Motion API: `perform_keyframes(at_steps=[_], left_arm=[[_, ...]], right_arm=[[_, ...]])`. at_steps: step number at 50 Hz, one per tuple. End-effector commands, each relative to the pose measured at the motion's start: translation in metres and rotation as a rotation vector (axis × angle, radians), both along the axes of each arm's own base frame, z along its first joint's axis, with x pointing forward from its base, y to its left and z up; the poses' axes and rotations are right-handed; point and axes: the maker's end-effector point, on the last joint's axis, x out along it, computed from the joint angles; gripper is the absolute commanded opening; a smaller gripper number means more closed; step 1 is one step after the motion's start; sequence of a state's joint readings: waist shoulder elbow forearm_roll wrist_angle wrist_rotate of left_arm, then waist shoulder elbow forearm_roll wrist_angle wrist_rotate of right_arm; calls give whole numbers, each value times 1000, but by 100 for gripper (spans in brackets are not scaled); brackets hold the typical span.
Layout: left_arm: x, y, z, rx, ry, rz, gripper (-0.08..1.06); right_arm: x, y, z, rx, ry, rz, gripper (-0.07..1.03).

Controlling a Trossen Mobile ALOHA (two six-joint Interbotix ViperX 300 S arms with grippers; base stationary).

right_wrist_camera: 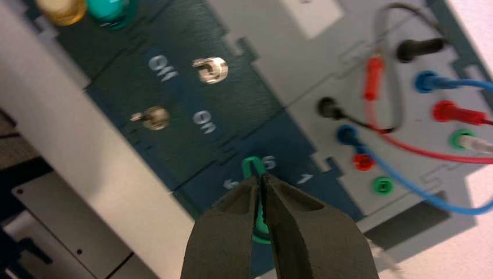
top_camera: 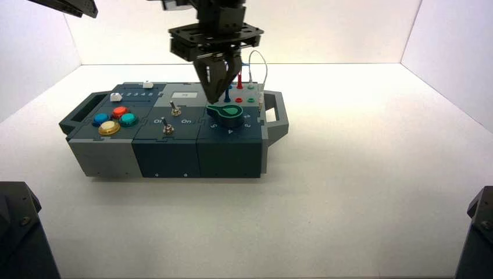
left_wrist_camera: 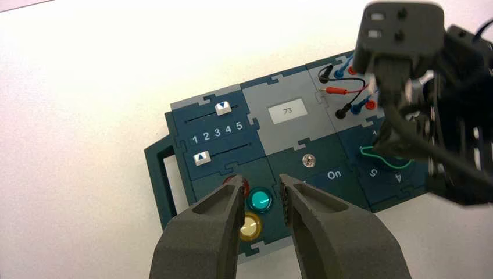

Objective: Turn the knob to position 6.

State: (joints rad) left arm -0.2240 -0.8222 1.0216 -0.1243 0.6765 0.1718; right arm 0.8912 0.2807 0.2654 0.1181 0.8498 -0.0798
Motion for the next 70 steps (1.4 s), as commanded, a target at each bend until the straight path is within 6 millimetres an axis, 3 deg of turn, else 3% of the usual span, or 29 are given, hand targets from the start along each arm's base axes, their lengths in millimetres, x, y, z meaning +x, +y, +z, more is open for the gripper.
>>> perform_keyframes(at_steps=[1, 53, 70], left_arm=[[4, 0, 5, -5, -18, 7, 35], [3, 1, 5, -3, -18, 8, 35], [3, 1, 5, -4, -18, 7, 35]], right_arm=[[0, 7, 21, 46, -30, 4, 3], [4, 6, -1, 17, -13, -4, 2], [10, 10, 5, 31, -27, -6, 2]])
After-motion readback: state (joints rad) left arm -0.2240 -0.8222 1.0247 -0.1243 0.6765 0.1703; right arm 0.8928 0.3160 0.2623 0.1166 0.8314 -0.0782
